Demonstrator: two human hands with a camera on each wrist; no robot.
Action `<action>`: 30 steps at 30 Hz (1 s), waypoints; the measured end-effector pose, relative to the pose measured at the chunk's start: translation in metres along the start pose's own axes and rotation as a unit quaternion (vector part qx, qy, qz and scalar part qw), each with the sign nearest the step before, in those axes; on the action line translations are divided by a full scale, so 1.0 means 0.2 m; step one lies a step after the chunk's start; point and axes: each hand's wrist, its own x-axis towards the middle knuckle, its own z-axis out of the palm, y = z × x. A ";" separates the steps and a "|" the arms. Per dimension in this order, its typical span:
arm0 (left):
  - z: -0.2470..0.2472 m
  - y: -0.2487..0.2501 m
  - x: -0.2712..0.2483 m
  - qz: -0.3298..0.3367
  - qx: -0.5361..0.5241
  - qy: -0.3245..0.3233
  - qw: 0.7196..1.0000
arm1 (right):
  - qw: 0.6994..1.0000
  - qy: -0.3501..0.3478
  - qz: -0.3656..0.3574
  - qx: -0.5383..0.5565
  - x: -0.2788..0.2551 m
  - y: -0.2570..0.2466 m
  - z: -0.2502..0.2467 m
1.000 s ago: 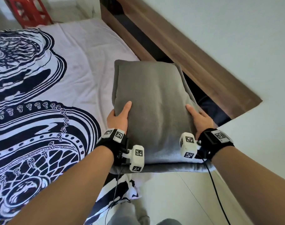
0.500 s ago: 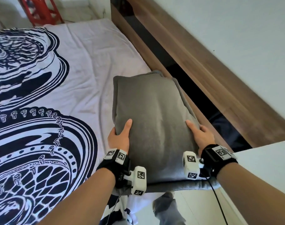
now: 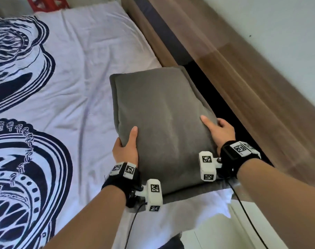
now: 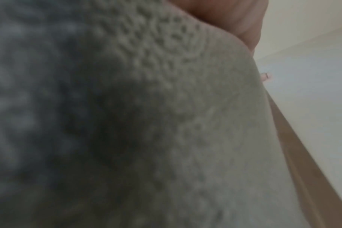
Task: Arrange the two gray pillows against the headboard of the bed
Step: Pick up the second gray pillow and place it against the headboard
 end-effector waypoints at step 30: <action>0.50 -0.46 0.42 -0.035 0.176 -0.031 0.983 | 0.991 -0.069 0.006 -0.111 0.75 0.33 0.15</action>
